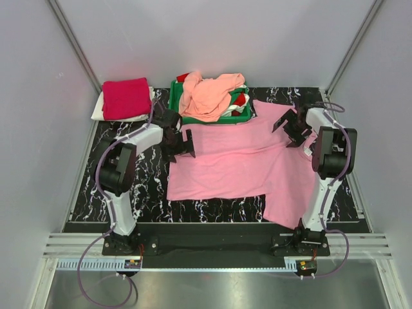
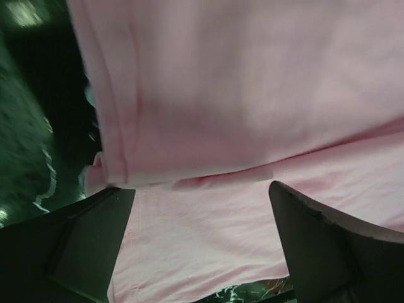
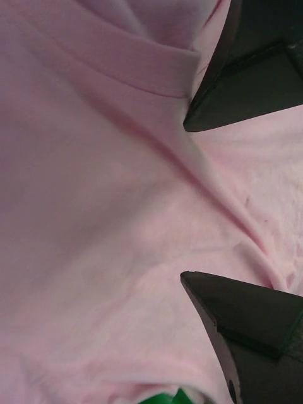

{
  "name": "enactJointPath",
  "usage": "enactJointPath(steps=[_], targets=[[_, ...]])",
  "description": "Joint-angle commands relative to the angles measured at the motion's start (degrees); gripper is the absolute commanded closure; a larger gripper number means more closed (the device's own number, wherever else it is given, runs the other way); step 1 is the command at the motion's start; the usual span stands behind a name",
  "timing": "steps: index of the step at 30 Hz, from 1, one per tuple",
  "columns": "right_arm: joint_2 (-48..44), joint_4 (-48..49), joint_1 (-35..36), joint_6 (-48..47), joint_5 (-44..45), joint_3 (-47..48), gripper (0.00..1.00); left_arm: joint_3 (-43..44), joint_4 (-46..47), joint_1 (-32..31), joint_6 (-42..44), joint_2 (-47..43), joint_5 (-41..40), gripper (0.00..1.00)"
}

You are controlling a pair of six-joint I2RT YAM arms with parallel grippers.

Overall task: Fold and stack the t-shirts
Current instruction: Fold the tshirt

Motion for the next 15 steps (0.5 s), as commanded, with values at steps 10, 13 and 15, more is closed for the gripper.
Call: enactJointPath(steps=[10,13,15], targets=[[0.3,-5.7,0.2,-4.8,2.3,9.4,0.00,9.1,-7.0,5.0,4.2,-0.4,-1.5,0.03],[-9.5,-6.4,0.2,-6.3,6.9,3.3,0.00,4.0,-7.6,4.4,3.7,-9.0,-3.3,0.02],[-15.1,-6.1,0.1,-6.2,9.4,-3.2,0.01,-1.7,-7.9,3.9,2.6,-16.4,-4.4,0.02]])
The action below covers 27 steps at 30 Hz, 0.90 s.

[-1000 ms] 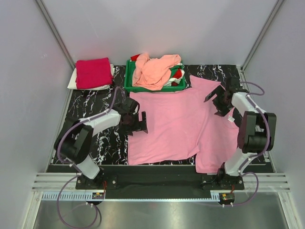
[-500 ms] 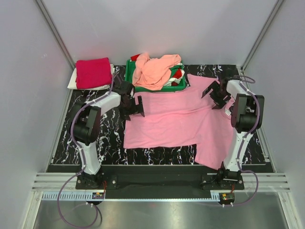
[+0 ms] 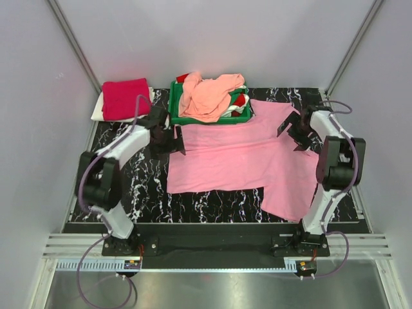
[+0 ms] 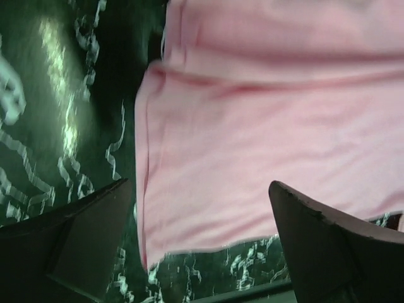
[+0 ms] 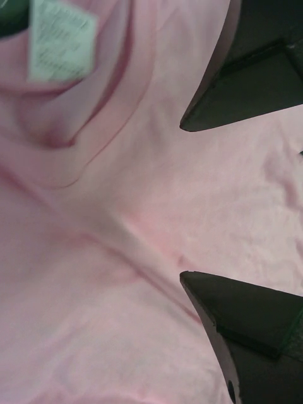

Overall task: Fold and stack the t-shirts
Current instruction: Fold the tshirt

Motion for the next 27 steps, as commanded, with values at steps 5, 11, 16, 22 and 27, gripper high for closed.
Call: enactJointPath(steps=[5,11,16,22,27], targets=[[-30.8,0.9,0.0,0.7,4.9,-20.4,0.00,-18.6,-1.6,-2.0,-5.3,-27.9,-3.7,0.02],[-50.8,3.3,-0.3,9.0,2.6,-39.6,0.00,-32.9,1.0,-5.4,-13.8,-37.5,-4.5,0.03],[-61.1,2.3,-3.2,10.4,3.2,-47.1,0.00,-40.0,6.1,-5.7,-18.2,-40.1,-4.9,0.11],[-63.7,0.0,-5.5,9.3,2.0,-47.8,0.00,-42.5,11.5,-5.7,-18.9,-36.7,-7.1,0.17],[-65.1,-0.5,-6.8,8.3,3.7,-48.4,0.00,-42.6,16.6,-5.7,-18.8,-31.9,-7.3,0.21]])
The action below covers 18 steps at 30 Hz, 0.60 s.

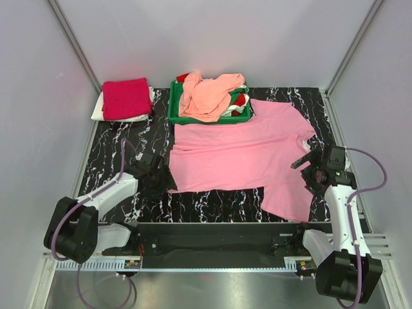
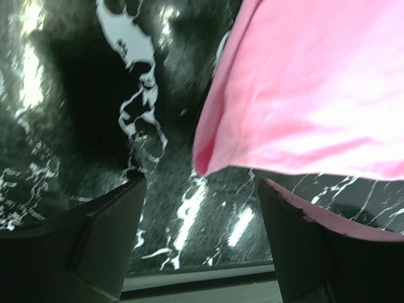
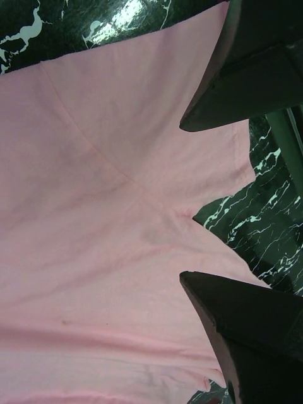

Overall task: Fold and stack the t-shirts
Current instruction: Fold the tshirt

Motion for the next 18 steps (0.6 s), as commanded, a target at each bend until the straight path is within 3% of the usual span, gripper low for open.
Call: enactJointPath(steps=[1,4,6,9,15,18], targets=[[-0.6,-0.5,-1.7,-0.6,1.2,-0.7,0.00,0.0,7.2,-0.1,-0.9,3.0,-2.0,0.23],[1.0,-0.8,-3.0,-0.1,0.9,-0.6,0.00,0.5,10.7,-0.1,-0.5,6.3,-1.4,0.39],[2.0,-0.8,-5.5,-0.3,1.3,-0.5,0.00,0.7,12.3,-0.1,-0.2,8.1,0.2,0.67],[3.6,-1.3,-10.9,-0.1,0.9,-0.4,0.00,1.3,14.3,-0.1,-0.3,8.0,2.9,1.00],[10.3,-2.6,-27.1,-0.6,-1.9,-0.1,0.00,7.8,10.4,5.2,3.2,8.0,5.5,1.00],[14.5,-2.3,-28.0,-0.1,-3.0,-1.0,0.00,11.2,9.2,9.4,5.5,11.4,8.7,1.00]])
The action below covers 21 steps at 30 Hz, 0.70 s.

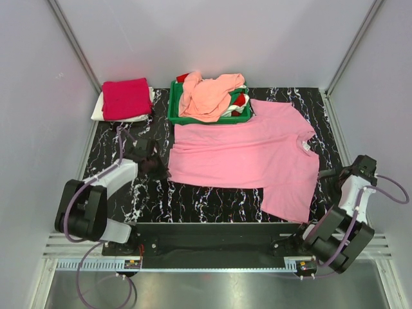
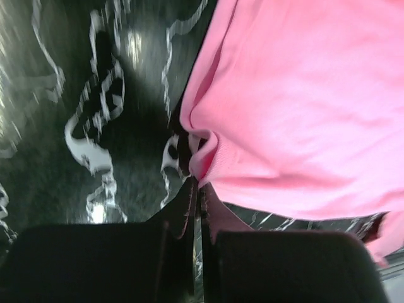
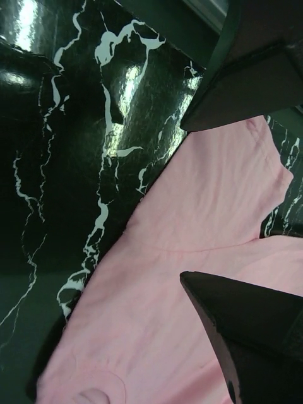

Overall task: Fold and stack the t-shirts
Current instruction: Fold the tshirt

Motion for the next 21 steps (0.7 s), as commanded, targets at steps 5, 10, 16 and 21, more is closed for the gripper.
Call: enactJointPath(steps=[5,10,16,21], targets=[[6.1,1.7,-0.5,1.4,-7.4,-5.9,0.04,6.9,1.9,6.8,4.3,5.4,8.5,1.00],[9.8,6.0,4.1,1.1,-10.2,-8.8,0.06,6.1,4.1,7.8,3.4,5.9,10.4,1.00],[11.7,7.5,16.9,4.9,-9.6,-9.0,0.07,5.8,4.0,7.8,3.3,6.0,10.6,1.00],[2.7,3.7,18.6,5.8,-6.6,-9.2,0.20,4.2,2.7,7.8,3.4,3.3,9.7,1.00]])
